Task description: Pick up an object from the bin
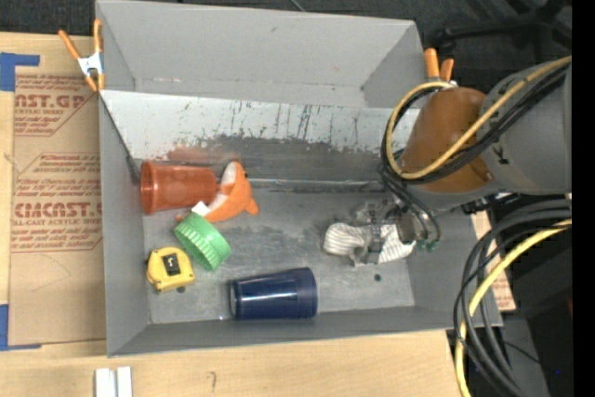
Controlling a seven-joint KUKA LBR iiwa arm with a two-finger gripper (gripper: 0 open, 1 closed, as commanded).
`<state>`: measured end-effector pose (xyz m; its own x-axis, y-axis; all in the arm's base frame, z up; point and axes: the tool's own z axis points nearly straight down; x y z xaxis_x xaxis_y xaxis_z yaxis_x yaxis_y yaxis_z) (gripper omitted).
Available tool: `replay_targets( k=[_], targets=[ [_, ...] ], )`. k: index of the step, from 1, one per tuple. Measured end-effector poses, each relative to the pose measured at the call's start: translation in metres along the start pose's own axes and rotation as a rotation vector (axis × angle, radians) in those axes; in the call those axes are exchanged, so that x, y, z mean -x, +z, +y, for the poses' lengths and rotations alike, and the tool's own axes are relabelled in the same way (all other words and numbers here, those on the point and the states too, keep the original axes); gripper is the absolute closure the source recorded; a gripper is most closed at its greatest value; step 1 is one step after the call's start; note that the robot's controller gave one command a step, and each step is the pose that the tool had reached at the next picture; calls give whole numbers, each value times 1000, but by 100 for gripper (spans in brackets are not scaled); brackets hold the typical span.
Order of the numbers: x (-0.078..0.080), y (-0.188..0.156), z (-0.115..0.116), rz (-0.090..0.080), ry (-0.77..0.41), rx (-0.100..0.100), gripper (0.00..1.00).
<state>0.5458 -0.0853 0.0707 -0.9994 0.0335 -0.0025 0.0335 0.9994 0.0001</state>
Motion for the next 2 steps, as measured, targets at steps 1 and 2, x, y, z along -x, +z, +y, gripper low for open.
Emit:
replay_targets(
  k=[1, 2],
  targets=[
    [0, 0, 0, 0, 0, 0, 100],
    [0, -173, -15, -7, 15, -1, 100]
  ],
)
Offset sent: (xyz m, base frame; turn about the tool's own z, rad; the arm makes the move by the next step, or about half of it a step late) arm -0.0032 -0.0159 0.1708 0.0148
